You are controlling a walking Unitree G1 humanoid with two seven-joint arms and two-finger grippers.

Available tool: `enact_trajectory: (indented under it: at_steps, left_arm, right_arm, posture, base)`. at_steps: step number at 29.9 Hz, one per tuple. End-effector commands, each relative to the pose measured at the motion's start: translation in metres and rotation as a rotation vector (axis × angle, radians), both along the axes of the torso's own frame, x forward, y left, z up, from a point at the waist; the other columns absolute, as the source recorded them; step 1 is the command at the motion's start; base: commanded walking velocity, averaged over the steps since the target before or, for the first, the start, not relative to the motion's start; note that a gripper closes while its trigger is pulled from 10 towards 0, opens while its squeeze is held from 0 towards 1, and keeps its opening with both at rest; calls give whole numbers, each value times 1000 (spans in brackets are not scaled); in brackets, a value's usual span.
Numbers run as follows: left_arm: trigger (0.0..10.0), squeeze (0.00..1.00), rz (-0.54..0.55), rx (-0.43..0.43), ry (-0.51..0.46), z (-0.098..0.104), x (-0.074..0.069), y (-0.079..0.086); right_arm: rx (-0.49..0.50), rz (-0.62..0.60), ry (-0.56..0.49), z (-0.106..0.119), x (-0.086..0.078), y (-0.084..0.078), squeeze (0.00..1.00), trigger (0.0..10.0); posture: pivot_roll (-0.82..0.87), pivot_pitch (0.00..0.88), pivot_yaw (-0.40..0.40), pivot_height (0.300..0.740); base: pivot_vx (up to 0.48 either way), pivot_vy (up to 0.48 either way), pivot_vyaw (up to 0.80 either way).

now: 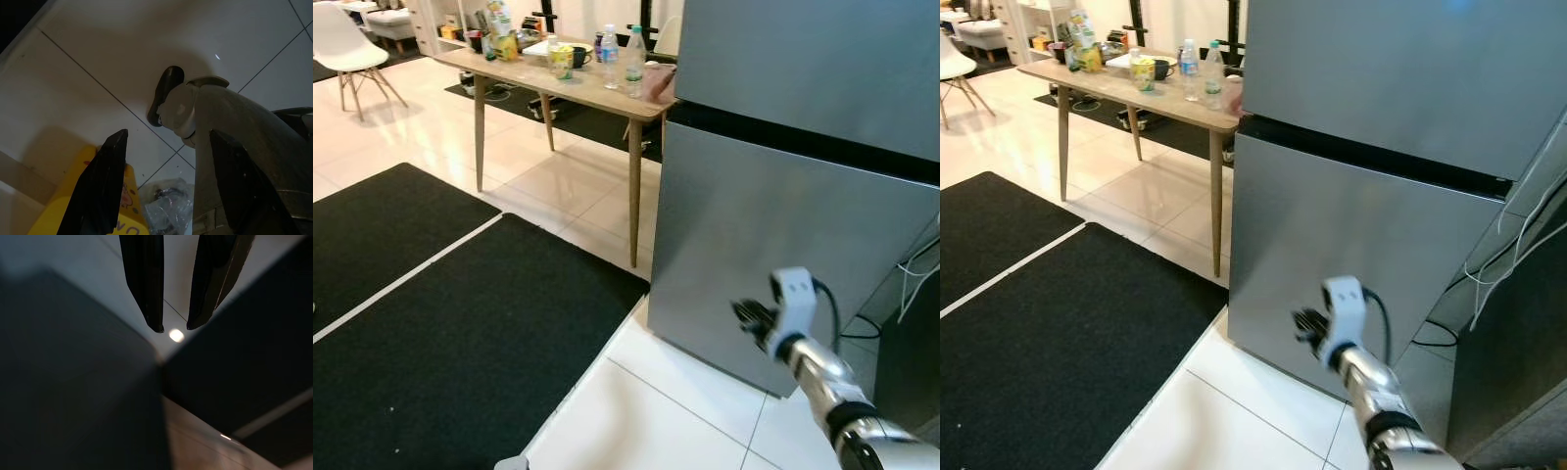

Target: Restocking fridge

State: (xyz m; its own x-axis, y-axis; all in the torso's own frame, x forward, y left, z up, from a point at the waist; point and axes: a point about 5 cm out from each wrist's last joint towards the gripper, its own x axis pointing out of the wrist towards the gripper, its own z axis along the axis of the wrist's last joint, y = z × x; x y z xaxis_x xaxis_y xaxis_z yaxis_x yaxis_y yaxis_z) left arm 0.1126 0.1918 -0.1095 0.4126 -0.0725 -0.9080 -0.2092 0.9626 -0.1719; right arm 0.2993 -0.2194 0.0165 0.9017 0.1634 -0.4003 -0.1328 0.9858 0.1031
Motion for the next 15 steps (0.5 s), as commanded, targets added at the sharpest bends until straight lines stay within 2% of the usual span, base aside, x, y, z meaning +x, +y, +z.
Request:
enact_trajectory:
  at_steps: [1, 2, 5, 6, 10, 13, 15]
  left_arm:
    - [10000, 0, -6, -7, 28, -2, -7, -3]
    - [10000, 0, -3, -8, 27, -2, -7, -3]
    - [10000, 0, 2, -9, 25, -2, -7, -3]
    - [10000, 0, 2, -9, 25, -2, -7, -3]
    - [10000, 0, 17, -19, 18, -2, -6, -4]
    - [10000, 0, 10, -17, 20, -2, -6, -5]
    - [10000, 0, 8, -16, 20, -2, -6, -5]
  right_arm:
    - [-22, -73, 97, -17, -15, -8, 0, 10000]
    - [-43, -130, 170, -31, -32, -18, 0, 10000]
    - [-78, -208, 288, -52, -63, -31, 0, 10000]
    - [-78, -208, 288, -52, -63, -31, 0, 10000]
    - [-132, -247, 436, -77, -105, -39, 0, 10000]
    - [-160, -244, 507, -87, -124, -41, 0, 10000]
    - [-166, -243, 518, -88, -127, -42, 0, 10000]
  posture:
    - [-39, 0, -54, 740]
    - [-37, 0, -54, 740]
    - [-36, 0, -59, 740]
    - [-36, 0, -59, 740]
    - [-37, 0, -62, 740]
    - [-43, 0, -64, 740]
    - [-43, 0, -64, 740]
  base:
    - [0, 0, 0]
    - [0, 0, 0]
    - [0, 0, 0]
    - [0, 0, 0]
    - [0, 0, 0]
    - [0, 0, 0]
    - [0, 0, 0]
